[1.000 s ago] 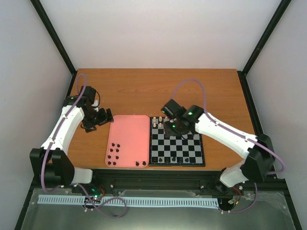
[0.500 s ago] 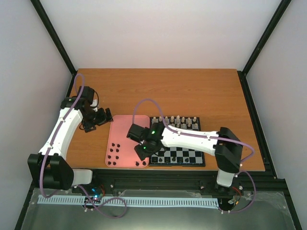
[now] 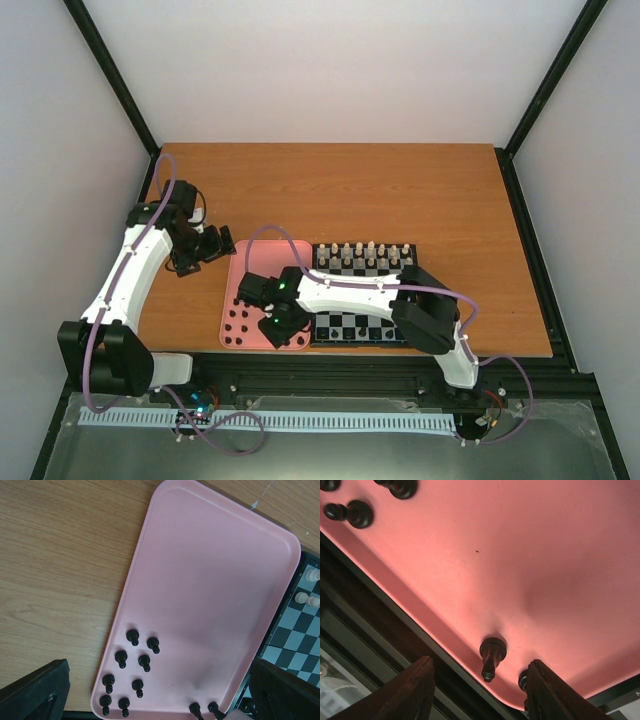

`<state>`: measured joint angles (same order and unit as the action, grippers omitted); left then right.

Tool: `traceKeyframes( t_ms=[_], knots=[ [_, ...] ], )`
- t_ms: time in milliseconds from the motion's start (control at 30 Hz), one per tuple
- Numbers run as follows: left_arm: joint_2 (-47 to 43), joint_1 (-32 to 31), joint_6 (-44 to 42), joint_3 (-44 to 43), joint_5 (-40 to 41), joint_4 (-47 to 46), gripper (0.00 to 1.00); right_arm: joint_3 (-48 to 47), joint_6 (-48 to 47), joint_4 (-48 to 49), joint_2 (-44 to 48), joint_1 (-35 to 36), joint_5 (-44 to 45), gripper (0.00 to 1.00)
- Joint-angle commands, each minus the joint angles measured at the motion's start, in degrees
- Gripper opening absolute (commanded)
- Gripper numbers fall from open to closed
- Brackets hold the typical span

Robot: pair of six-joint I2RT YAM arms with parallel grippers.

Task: Set up the chess pieces on the board
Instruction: Pick up the chess piece from the storage box.

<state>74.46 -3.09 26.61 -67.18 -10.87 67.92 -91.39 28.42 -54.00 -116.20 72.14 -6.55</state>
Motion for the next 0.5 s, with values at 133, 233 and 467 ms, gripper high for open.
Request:
traceKeyframes(
  t_ms=[133, 233, 467],
  knots=[
    [-0.4, 0.2, -1.3, 0.2, -1.0, 0.1, 1.0, -2.7, -0.6, -2.1, -3.0, -0.6, -1.1, 0.46],
    [-0.1, 0.3, -1.3, 0.1, -1.1, 0.1, 1.0, -2.5, -0.5, -2.4, -3.5, -0.8, -1.5, 0.43],
    [0.2, 0.2, -1.4, 0.2, -1.5, -0.2, 1.0, -2.4, -0.7, -2.0, -5.2, -1.0, -2.7, 0.4]
  ],
)
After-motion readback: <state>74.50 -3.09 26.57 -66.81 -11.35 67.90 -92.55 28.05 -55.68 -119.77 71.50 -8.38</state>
